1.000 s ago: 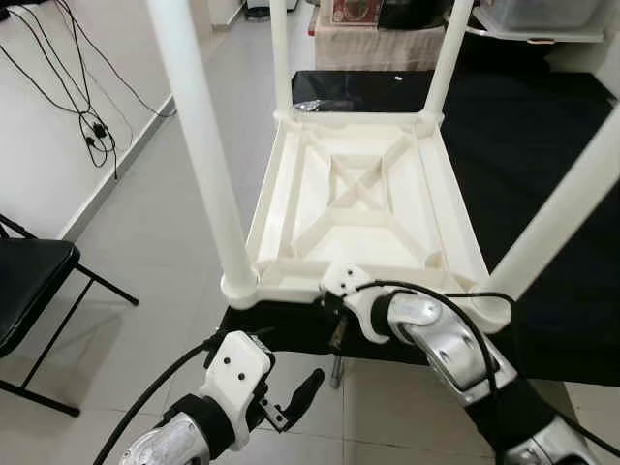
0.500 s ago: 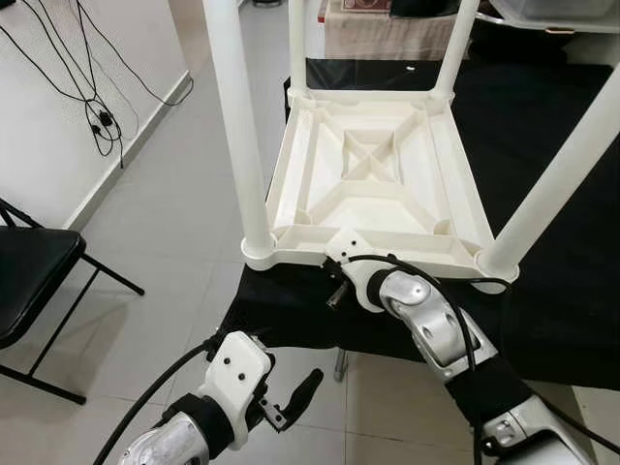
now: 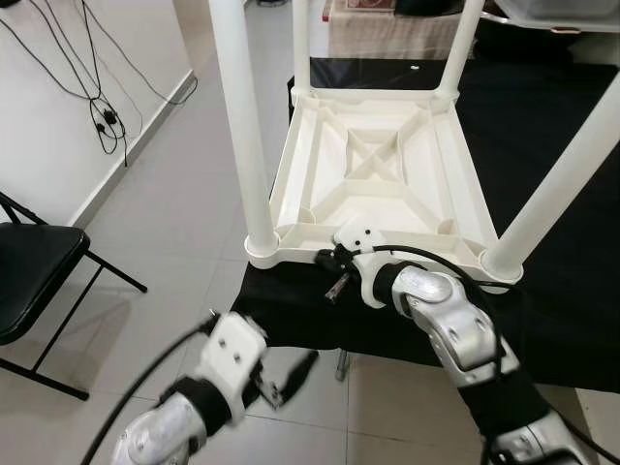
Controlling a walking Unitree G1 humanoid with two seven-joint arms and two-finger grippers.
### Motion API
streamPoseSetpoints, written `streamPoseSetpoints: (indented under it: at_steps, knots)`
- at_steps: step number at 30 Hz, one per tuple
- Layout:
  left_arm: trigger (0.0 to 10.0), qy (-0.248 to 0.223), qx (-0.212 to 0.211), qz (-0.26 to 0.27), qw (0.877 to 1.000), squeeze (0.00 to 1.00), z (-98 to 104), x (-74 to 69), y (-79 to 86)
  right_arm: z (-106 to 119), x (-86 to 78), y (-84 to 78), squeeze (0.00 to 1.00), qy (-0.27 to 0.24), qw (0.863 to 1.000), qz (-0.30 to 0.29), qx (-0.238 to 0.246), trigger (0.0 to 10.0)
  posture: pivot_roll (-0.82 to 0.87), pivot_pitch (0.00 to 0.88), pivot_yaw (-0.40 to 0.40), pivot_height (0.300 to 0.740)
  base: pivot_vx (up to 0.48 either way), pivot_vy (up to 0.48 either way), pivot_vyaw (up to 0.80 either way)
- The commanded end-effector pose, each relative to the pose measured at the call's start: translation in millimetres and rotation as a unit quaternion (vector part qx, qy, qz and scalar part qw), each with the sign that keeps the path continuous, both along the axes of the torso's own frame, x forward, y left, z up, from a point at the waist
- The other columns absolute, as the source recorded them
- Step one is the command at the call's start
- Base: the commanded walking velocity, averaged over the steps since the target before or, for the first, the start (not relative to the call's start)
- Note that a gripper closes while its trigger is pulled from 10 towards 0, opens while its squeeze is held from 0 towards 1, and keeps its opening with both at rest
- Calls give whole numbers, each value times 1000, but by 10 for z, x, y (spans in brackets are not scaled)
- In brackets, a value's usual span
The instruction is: Building children table
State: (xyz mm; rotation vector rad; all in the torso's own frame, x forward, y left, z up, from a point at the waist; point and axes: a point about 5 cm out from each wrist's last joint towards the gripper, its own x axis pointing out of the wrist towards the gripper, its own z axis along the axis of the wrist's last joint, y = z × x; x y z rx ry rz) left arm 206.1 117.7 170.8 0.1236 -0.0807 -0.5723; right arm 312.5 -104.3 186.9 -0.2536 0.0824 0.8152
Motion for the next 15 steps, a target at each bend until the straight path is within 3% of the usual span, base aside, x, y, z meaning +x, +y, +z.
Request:
streamPoseSetpoints:
  at_steps: [1, 3, 4, 5, 6, 12, 15]
  knots:
    - [10000, -8, -10, 13, 1000, 0, 65, 17, 19, 85, -32, -77, 0, -10, 999, -7, 40, 10000, -3, 155, -5, 740, 0, 0, 0]
    - [10000, -20, -23, 19, 999, 0, 138, 49, 16, 128, -42, -140, 0, -12, 997, -22, 67, 10000, -7, 154, -7, 740, 0, 0, 0]
    - [10000, -35, -30, 24, 999, 0, 208, 71, 4, 164, -50, -207, 494, -18, 995, -43, 89, 10000, -13, 153, -3, 740, 0, 0, 0]
    - [10000, -35, -30, 24, 999, 0, 208, 71, 4, 164, -50, -207, 494, -18, 995, -43, 89, 10000, -13, 153, -3, 740, 0, 0, 0]
    - [10000, -50, -29, 22, 998, 0, 256, 78, -27, 185, -64, -275, 1000, -27, 992, -68, 99, 10000, -16, 151, -2, 740, 0, 0, 0]
    - [10000, -51, -11, 6, 999, 0, 173, 27, -143, 166, -148, -453, 1000, -57, 982, -142, 107, 10000, -26, 143, 7, 740, 0, 0, 0]
    - [10000, -33, -9, 22, 999, 0, 89, 28, -113, 153, -183, -489, 1000, -66, 979, -158, 109, 10000, -29, 134, 10, 740, 0, 0, 0]
